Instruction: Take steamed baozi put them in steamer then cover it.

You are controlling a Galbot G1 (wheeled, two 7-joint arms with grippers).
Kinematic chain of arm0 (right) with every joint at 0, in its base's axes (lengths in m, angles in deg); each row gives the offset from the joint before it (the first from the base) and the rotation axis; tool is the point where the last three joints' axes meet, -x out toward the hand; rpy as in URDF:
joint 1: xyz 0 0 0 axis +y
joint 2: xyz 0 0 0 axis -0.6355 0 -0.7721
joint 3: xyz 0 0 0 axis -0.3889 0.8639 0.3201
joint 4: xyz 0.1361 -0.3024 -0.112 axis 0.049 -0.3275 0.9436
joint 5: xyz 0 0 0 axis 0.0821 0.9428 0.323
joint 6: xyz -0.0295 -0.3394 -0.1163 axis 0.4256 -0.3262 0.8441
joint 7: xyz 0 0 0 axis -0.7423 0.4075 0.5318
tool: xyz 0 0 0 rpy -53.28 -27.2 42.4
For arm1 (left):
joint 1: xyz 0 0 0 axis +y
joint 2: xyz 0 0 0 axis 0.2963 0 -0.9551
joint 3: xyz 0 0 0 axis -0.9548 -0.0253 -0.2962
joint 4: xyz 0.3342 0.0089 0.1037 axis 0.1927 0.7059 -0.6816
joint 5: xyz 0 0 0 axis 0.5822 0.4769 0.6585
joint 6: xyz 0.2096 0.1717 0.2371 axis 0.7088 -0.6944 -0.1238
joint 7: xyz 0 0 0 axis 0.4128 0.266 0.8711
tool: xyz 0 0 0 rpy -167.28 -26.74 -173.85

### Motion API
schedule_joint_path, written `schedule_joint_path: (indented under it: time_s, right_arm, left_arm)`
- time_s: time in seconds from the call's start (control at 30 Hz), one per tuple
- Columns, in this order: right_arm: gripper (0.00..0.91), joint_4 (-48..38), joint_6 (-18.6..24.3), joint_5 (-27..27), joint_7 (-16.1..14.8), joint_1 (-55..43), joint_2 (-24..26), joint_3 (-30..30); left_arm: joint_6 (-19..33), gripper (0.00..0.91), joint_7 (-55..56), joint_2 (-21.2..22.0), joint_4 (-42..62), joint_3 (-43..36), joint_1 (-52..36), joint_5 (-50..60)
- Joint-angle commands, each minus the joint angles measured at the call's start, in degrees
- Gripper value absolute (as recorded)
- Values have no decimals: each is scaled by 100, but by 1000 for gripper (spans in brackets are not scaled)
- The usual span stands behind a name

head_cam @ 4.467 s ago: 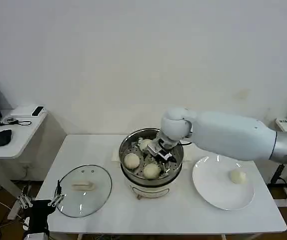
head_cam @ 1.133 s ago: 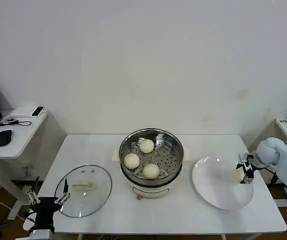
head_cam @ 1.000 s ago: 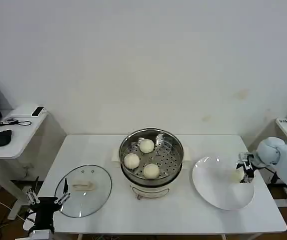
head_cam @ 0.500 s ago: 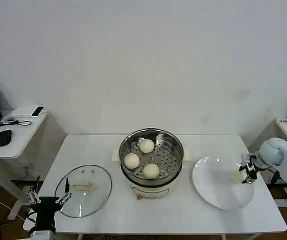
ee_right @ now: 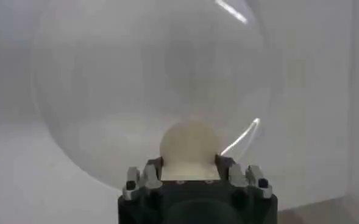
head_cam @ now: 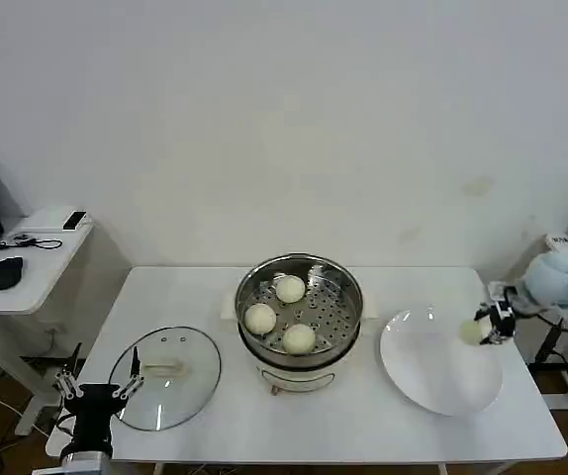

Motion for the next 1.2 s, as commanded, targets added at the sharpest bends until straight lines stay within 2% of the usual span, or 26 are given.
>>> schedule_joint_path:
  time_s: [0.03, 0.17, 0.27, 0.3, 0.33, 0.47, 0.67, 0.93, 1.2]
  right_arm:
    - [595, 891, -252, -793, -6, -1941, 118, 1173]
    - [605, 1005, -466, -1357, 107, -3138, -199, 2033]
    - [605, 1056, -722, -1786, 273, -3626, -606, 2476]
    - [605, 1056, -722, -1786, 273, -3626, -606, 2476]
    - [605, 1101, -908, -2086, 387, -3844, -914, 2684]
    - [605, 1215, -1292, -2542, 663, -4017, -1665, 3051]
    - [615, 1239, -1864, -3278, 1033, -3831, -2438, 3141]
    - [615, 1089, -2351, -3484, 1386, -3361, -2972, 3193]
    - [615, 722, -2471, -3194, 1432, -2892, -2951, 3178]
  left_arm:
    - [-16, 907, -8, -13, 3, -10, -41, -4]
    - [-25, 907, -14, -55, 19, 0, -85, -20]
    - [-29, 907, -16, -77, 47, 16, -132, -34]
    - [-31, 907, -15, -79, 61, 18, -144, -36]
    - [-31, 907, -14, -70, 91, 22, -166, -33]
    - [-30, 907, -16, -41, 125, 16, -181, -24]
    - [-28, 907, -15, -11, 141, 73, -197, -26]
    - [-13, 907, -4, 17, 176, 180, -178, -52]
    - [-16, 907, -6, 27, 198, 175, -206, -55]
